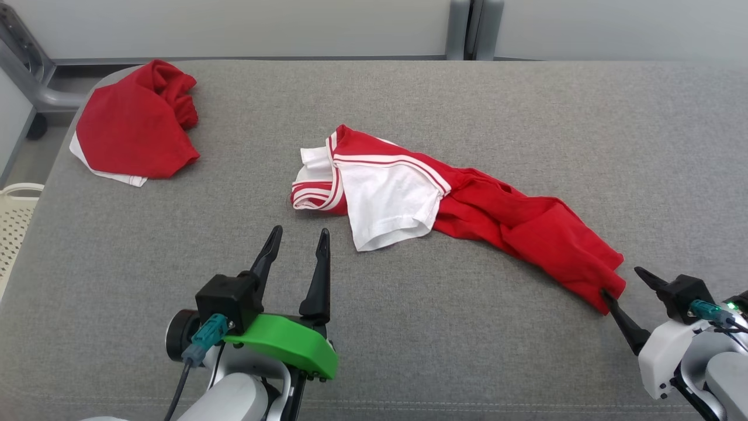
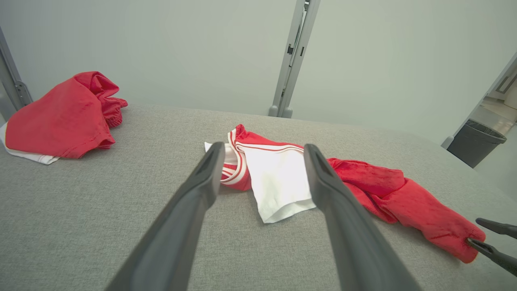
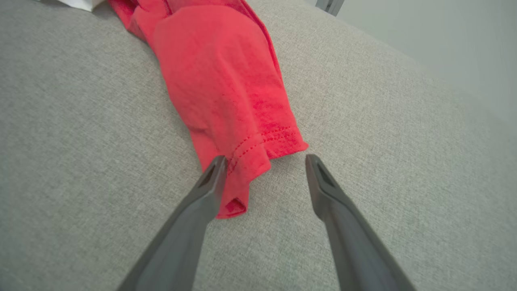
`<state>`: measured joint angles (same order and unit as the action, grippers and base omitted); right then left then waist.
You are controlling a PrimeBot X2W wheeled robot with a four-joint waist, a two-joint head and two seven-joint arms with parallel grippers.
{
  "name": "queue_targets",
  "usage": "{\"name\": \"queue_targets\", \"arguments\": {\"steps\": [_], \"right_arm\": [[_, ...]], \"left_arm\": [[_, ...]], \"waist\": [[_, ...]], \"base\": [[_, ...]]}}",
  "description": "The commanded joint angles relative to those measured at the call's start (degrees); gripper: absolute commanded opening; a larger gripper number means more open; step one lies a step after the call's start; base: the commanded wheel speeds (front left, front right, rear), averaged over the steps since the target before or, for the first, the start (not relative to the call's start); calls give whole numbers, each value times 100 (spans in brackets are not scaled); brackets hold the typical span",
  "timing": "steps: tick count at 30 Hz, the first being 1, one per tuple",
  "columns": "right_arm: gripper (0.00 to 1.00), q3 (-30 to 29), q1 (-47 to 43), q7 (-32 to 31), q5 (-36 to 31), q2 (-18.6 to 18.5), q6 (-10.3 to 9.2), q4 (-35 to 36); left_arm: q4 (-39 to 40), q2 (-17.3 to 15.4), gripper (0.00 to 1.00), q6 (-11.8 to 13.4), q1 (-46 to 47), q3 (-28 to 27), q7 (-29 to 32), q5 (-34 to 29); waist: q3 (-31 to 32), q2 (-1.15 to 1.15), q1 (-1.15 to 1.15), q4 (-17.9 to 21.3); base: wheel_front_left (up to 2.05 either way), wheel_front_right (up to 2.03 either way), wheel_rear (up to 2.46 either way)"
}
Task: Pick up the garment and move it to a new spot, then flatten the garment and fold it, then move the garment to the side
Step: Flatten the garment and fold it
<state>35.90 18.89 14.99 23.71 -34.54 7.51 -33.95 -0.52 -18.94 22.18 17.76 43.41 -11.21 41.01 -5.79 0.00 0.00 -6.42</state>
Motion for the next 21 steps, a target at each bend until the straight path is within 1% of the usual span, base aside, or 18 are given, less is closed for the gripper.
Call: {"name": "queue_targets", "arguments": {"steps": [1, 4, 10, 13, 14, 17, 21], "right_arm": [[100, -32, -84, 25, 84, -38, -4, 10], [100, -95, -168, 14, 515, -31, -3, 22], [100, -625, -178, -445, 2339, 254, -3, 220], [100, -822, -14, -673, 2881, 244, -3, 270], [100, -911, 105, -790, 3069, 219, -3, 183], [100, -875, 327, -1067, 3092, 218, -3, -43], [100, -700, 559, -1555, 3204, 308, -3, -379]], "left_arm": [[-25, -6, 100, 16, -94, 9, -28, 37], [-36, -2, 100, 13, -143, 22, -41, 62], [-20, -32, 100, 6, -203, 59, -19, 73], [11, -25, 100, -11, -148, 95, 24, 49], [33, -21, 100, -19, -99, 117, 42, 27], [57, -31, 100, -16, -37, 133, 55, 5], [57, -3, 100, -25, 27, 150, 66, -16]], "waist": [[58, 0, 0, 40], [121, 0, 0, 61], [161, 0, 0, 67], [127, 0, 0, 13], [93, 0, 0, -31], [7, 0, 0, -98], [-121, 0, 0, -225]], "base": [[0, 0, 0], [0, 0, 0], [0, 0, 0], [0, 0, 0], [0, 0, 0], [0, 0, 0], [0, 0, 0]]}}
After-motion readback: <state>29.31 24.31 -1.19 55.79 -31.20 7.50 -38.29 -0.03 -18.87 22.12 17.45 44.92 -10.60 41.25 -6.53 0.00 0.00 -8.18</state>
